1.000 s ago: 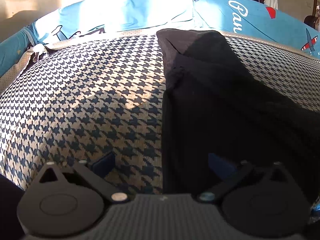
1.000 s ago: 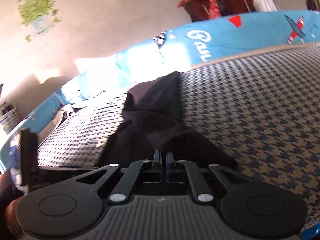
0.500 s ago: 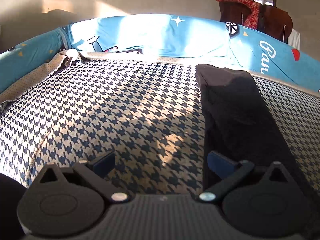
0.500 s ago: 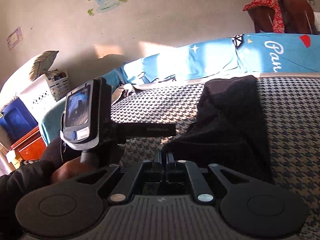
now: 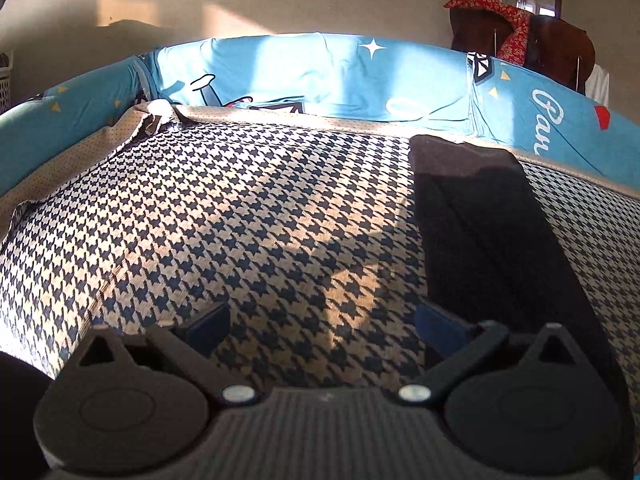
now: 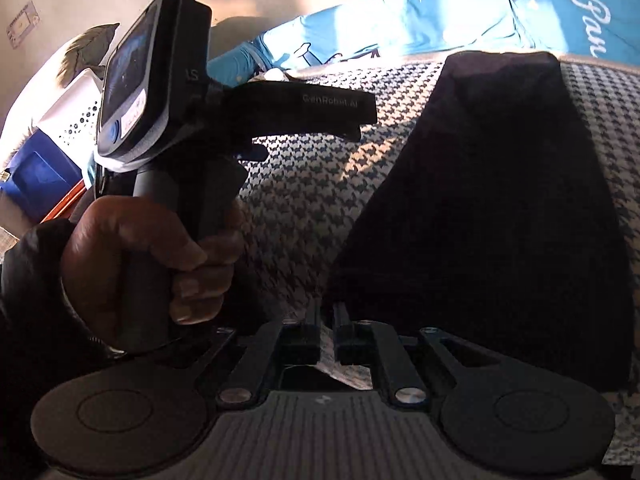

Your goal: Fold clothes

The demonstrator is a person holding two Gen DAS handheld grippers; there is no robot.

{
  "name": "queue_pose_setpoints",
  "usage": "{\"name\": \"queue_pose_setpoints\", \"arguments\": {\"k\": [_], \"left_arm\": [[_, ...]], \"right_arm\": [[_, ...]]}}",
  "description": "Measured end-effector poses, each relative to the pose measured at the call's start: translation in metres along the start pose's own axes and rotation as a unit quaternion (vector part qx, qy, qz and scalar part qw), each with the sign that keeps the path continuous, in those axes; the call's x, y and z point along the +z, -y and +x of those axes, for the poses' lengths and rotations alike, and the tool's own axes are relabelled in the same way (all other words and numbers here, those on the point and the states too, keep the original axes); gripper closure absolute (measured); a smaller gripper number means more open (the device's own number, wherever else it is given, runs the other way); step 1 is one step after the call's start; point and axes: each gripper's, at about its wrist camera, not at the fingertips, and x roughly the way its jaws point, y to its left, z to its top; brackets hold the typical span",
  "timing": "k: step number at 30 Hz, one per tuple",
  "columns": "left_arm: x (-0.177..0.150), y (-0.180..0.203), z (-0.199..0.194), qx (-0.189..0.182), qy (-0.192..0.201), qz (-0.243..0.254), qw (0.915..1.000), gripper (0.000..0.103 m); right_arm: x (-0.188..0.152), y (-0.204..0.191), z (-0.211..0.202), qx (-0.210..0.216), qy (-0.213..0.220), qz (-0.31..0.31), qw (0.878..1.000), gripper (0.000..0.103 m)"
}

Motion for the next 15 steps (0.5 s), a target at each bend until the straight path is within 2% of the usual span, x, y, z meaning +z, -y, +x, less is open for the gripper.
{"name": "queue_pose_setpoints", "arguments": {"k": [4, 9, 15], "left_arm": [[-0.003, 0.01, 0.002, -0.007, -0.004, 0.02, 0.9998, 0.0], [-0.008, 0.02, 0.003, -0.025, -0.01, 0.042, 0.9988, 0.0], [-0.013, 0.033, 0.001, -0.05, -0.011, 0.063, 0.9967, 0.0]], "right_arm": [[-0.004, 0.006, -0.009, -0.014, 0.006, 0.0, 1.0, 0.087], [-0.011, 0.032, -0.032, -0.076, 0.029, 0.046, 0.996, 0.085], [-0.02, 0.067, -0.061, -0.182, 0.059, 0.109, 0.975, 0.083]]}}
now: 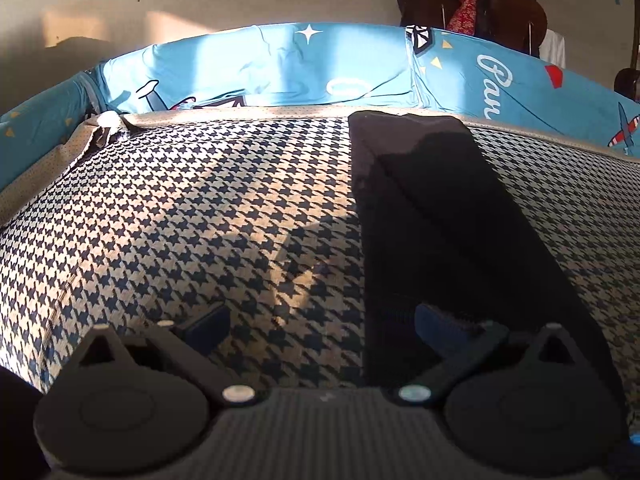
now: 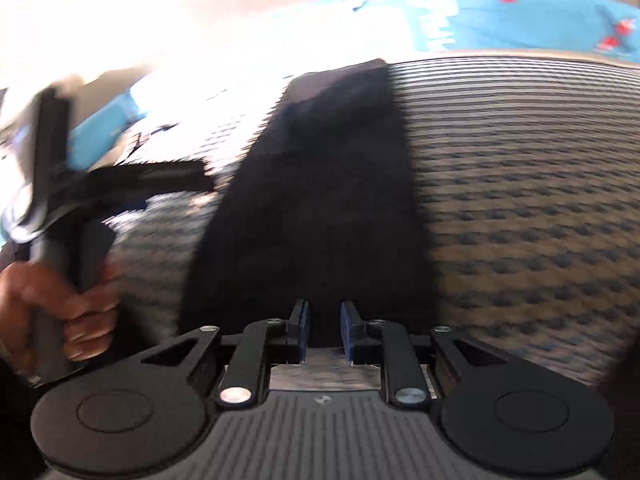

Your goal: Fold clothes

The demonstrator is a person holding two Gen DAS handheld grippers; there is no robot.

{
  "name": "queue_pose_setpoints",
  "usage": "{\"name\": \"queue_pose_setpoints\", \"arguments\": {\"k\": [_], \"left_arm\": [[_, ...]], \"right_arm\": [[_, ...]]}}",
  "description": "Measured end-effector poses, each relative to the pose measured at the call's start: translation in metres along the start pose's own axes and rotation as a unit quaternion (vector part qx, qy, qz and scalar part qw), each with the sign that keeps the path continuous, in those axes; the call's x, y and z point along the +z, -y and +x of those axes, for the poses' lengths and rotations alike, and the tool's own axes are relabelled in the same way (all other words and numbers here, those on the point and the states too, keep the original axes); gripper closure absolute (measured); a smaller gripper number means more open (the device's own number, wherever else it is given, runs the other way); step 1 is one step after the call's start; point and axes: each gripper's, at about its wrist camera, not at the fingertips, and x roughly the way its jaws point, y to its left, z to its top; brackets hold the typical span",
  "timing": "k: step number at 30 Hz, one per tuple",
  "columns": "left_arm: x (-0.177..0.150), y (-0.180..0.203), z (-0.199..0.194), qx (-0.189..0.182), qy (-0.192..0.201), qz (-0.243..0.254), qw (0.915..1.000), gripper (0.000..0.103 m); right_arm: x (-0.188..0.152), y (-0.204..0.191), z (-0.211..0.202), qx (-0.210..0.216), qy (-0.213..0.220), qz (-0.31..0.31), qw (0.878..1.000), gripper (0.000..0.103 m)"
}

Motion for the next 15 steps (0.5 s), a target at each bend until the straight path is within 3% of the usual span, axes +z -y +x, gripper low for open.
{"name": "queue_pose_setpoints", "arguments": {"k": [2, 8, 15], "left_arm": [[-0.001, 0.004, 0.0, -0.008, 0.0, 0.006, 1.0, 0.0], [-0.005, 0.018, 0.001, -0.032, -0.008, 0.024, 0.9992, 0.0], [-0.01, 0.036, 0.0, -0.06, -0.007, 0.059, 0.9965, 0.0]], "right_arm": [[0.0, 0.012, -0.003, -0.024, 0.007, 0.032, 0.999, 0.076], [-0.001, 0.034, 0.001, -0.047, 0.003, 0.069, 0.996, 0.07], [-0.005, 0.05, 0.012, -0.024, -0.015, 0.11, 0.994, 0.065]]}}
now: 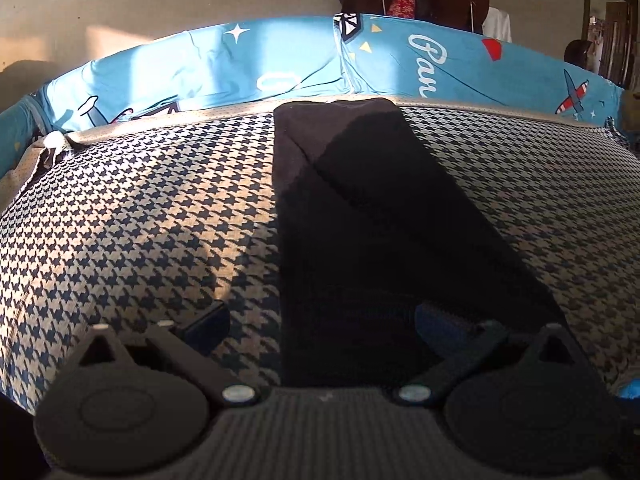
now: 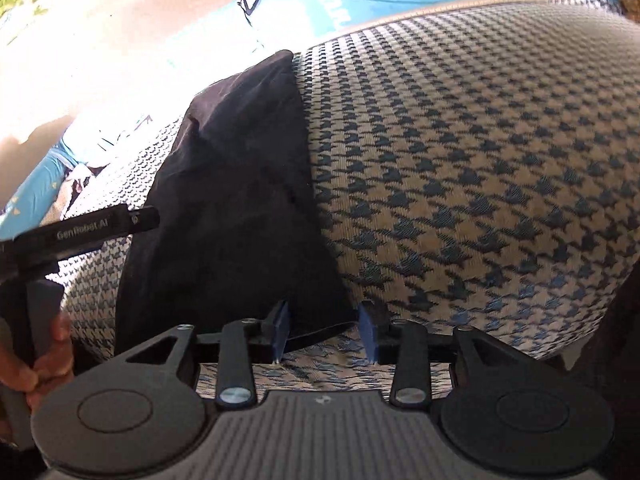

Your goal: Fold clothes

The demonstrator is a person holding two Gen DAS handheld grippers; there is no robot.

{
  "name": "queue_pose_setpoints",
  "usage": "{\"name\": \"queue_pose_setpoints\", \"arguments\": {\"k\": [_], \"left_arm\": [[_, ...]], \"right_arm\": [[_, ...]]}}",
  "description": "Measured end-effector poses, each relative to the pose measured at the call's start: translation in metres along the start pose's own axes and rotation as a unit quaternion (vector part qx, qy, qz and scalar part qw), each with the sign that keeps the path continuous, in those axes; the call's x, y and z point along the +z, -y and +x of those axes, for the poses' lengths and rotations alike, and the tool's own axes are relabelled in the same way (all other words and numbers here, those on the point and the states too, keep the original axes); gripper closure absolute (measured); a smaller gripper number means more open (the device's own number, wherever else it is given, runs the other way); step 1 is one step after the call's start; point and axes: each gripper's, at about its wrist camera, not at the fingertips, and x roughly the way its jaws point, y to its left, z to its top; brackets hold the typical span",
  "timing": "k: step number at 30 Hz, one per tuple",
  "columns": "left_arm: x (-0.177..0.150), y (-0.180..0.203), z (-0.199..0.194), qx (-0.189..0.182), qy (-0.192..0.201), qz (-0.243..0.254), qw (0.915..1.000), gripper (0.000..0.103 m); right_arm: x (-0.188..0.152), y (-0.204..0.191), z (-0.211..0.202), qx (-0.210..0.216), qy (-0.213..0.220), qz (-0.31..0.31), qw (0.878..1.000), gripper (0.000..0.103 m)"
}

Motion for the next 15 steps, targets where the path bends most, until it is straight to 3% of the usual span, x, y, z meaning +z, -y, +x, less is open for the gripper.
{"name": "queue_pose_setpoints", "arguments": {"k": [1, 4, 6, 12, 15], "left_arm": [[-0.001, 0.002, 0.001, -0.003, -0.001, 0.005, 1.0, 0.0], [-0.004, 0.008, 0.002, -0.007, -0.007, 0.019, 0.9998, 0.0], [-0.005, 0.009, 0.004, -0.006, -0.014, 0.022, 0.9996, 0.0], [-0.014, 0.008, 0.015, 0.025, -0.061, 0.025, 0.9975, 0.0], [-0.017, 0.001, 0.013, 0.023, -0.07, 0.004, 0.9973, 0.0]], "right_arm": [[0.0, 0.002, 0.001, 0.003, -0.002, 0.005, 1.0, 0.066], [-0.002, 0.002, 0.001, 0.0, -0.009, 0.002, 1.0, 0.087], [-0.004, 0.001, -0.001, 0.0, -0.014, -0.007, 1.0, 0.096], [-0.012, -0.006, 0.0, -0.007, -0.053, -0.047, 0.998, 0.099], [-0.013, -0.007, -0.001, -0.017, -0.064, -0.055, 0.996, 0.099]]}}
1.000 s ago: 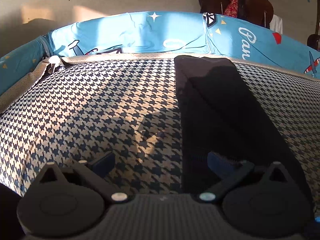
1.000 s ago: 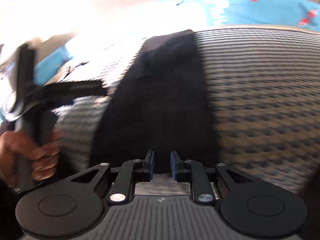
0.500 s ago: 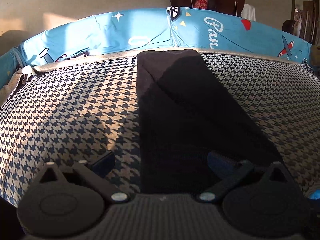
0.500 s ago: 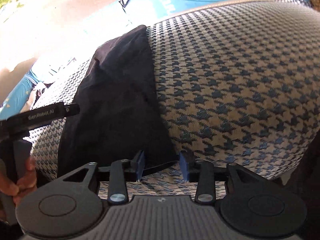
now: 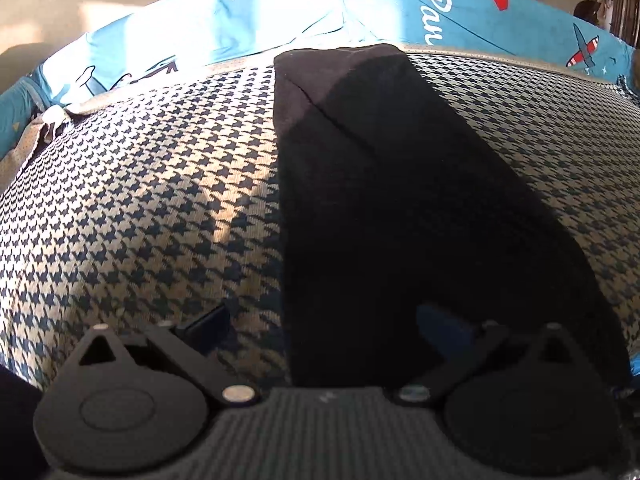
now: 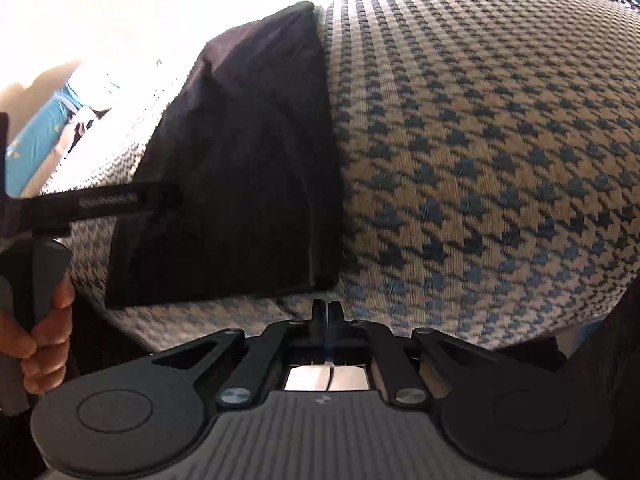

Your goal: Fold clothes

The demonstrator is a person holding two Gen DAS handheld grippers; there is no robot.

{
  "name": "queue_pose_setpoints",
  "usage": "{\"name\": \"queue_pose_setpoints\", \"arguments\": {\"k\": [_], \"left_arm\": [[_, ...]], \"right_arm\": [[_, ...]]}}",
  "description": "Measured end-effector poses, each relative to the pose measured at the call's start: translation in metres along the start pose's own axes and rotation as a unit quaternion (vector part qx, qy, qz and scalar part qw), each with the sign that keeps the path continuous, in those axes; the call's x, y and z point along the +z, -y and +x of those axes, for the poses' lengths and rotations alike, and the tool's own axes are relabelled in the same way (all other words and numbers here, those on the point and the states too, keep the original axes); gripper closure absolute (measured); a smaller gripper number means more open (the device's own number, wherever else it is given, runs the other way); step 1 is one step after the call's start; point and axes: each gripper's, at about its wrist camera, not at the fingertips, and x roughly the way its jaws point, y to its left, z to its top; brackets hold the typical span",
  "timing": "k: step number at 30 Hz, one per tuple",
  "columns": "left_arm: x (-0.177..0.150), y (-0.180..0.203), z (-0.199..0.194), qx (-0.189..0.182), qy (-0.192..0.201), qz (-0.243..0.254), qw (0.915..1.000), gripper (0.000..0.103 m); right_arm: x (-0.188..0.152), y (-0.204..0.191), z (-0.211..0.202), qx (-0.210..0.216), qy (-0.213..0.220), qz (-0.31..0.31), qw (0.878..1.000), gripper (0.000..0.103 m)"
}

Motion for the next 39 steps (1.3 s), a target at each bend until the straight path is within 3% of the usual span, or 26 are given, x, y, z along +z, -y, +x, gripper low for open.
{"name": "queue_pose_setpoints", "arguments": {"k": [2, 8, 14, 20, 24, 32, 39], "left_arm": [[-0.002, -0.005, -0.001, 0.004, -0.005, -0.01, 0.9999, 0.0], [-0.004, -0.011, -0.006, 0.034, -0.007, -0.025, 0.9991, 0.0], [-0.007, -0.009, -0.014, 0.066, -0.004, -0.017, 0.9976, 0.0], [-0.006, -0.013, -0.022, 0.071, -0.001, -0.03, 0.9971, 0.0], [0.005, -0.017, -0.028, 0.054, 0.016, -0.041, 0.9976, 0.0], [0.035, -0.003, -0.016, 0.01, 0.032, -0.011, 0.9994, 0.0], [0.06, 0.013, 0.006, -0.008, 0.035, 0.02, 0.9992, 0.0]], "right_arm": [[-0.001, -0.001, -0.005, -0.004, 0.007, -0.005, 1.0, 0.099], [0.002, -0.002, -0.035, 0.034, 0.076, -0.017, 0.996, 0.098], [0.026, -0.007, -0.045, 0.047, 0.101, -0.077, 0.991, 0.096], [0.062, -0.01, -0.041, 0.066, 0.094, -0.103, 0.988, 0.081], [0.084, -0.005, -0.034, 0.072, 0.08, -0.099, 0.989, 0.08], [0.131, 0.001, 0.005, 0.067, 0.054, -0.11, 0.99, 0.08], [0.171, 0.012, 0.042, 0.09, 0.034, -0.07, 0.993, 0.08]]}}
